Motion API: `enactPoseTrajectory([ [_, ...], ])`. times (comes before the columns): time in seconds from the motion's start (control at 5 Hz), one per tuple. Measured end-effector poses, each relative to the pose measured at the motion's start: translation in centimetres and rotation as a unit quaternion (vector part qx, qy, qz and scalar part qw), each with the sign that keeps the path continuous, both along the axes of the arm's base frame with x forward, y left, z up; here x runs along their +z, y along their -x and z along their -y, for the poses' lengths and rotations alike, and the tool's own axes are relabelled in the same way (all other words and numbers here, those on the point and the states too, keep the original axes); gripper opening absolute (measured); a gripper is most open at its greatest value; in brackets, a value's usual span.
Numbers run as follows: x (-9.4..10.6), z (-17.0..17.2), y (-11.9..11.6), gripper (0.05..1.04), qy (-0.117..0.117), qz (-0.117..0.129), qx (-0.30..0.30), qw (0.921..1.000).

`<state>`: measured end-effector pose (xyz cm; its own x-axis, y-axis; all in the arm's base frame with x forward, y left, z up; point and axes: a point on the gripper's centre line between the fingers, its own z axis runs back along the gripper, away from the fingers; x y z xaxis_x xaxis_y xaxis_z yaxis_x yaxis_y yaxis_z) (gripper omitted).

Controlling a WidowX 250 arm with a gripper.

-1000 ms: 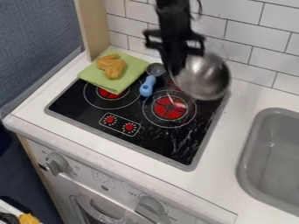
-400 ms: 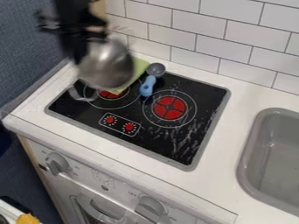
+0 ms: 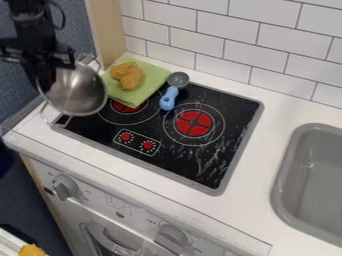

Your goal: Move the silver pot from the right burner to the bottom left side of the stove

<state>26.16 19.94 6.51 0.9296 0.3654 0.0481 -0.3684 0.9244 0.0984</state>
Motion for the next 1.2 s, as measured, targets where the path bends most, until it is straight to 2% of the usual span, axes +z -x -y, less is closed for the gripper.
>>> enactPoseTrajectory([
  [0.2,-1.8,0.0,-0.3,0.069,0.032,-0.003,-0.008,0.9995],
  [0.4,-2.7,0.6,0.0,0.069,0.056,-0.018,-0.022,0.998],
  [0.8,-3.1,1.0,0.1,0.097,0.065,-0.025,-0.032,0.997],
  [1.0,-3.2,1.0,0.0,0.27,0.065,-0.021,-0.03,0.9972],
  [1.2,-3.8,1.5,0.0,0.551,0.083,-0.026,-0.035,0.9956],
])
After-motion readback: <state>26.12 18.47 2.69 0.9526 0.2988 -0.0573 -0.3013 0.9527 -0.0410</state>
